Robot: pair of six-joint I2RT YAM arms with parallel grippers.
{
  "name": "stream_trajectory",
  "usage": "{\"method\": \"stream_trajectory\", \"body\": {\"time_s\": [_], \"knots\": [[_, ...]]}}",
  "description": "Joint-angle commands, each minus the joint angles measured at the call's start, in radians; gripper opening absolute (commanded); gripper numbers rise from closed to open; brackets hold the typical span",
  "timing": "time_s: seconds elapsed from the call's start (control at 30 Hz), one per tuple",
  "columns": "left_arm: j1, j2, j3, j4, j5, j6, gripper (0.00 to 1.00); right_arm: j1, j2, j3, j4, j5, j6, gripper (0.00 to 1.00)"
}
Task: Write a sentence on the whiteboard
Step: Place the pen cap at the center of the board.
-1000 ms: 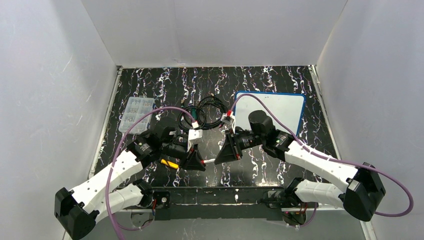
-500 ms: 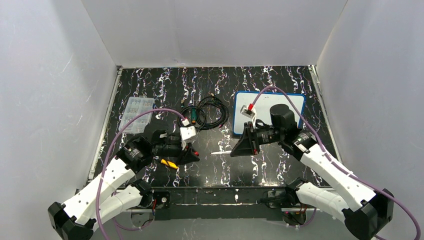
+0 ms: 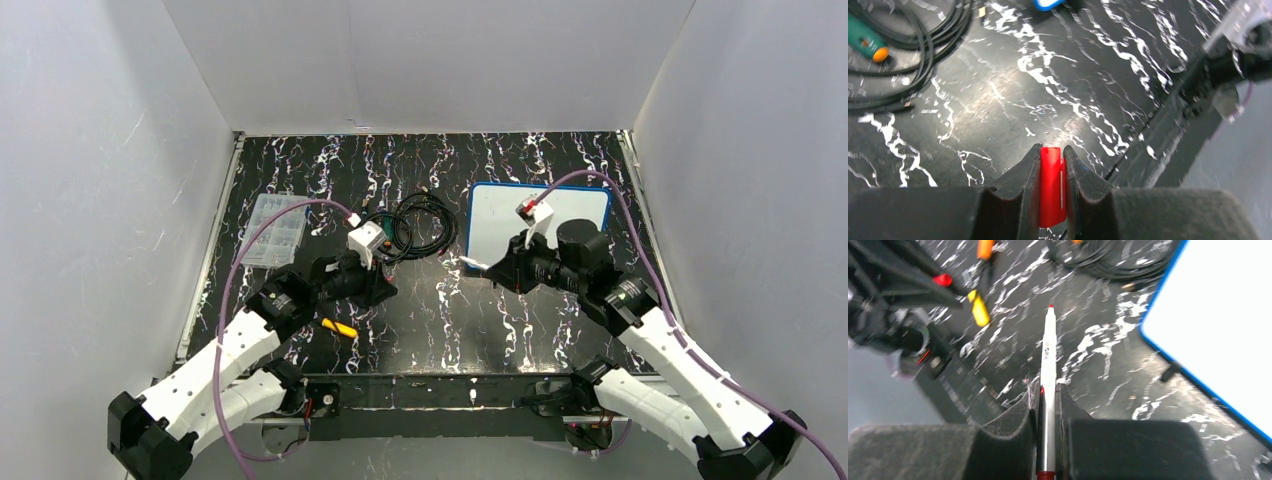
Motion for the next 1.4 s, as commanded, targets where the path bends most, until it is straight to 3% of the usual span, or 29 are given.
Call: {"method": "stream_trajectory", "body": {"time_s": [0.0, 0.17, 0.53, 0.67, 0.93, 1.1, 1.27, 1.37], "knots": [[0.004, -0.009, -0.122, 0.159, -0.256, -0.274, 0.0, -0.003, -0.081, -0.081, 0.185, 0.328, 0.032, 0.01], [0.004, 0.08, -0.205, 0.263, -0.337, -0.357, 0.0, -0.003, -0.158, -0.2, 0.308, 0.496, 0.022, 0.01], [0.004, 0.366, -0.207, 0.35, -0.388, -0.346, 0.02, -0.003, -0.214, -0.256, 0.328, 0.566, -0.009, 0.01], [0.005, 0.427, -0.196, 0.347, -0.386, -0.331, 0.17, -0.003, -0.235, -0.258, 0.314, 0.606, -0.004, 0.01], [0.005, 0.337, -0.176, 0.273, -0.398, -0.343, 0.78, -0.003, -0.275, -0.257, 0.293, 0.681, 0.018, 0.01], [0.038, 0.309, 0.012, 0.092, -0.252, -0.241, 0.83, -0.003, -0.223, -0.239, 0.304, 0.687, 0.005, 0.01], [0.145, 0.316, 0.192, -0.01, -0.063, -0.169, 0.84, -0.003, -0.151, -0.223, 0.38, 0.639, -0.014, 0.01], [0.171, 0.34, 0.322, -0.112, -0.04, -0.07, 0.84, -0.003, -0.086, -0.207, 0.432, 0.609, -0.011, 0.01]]}}
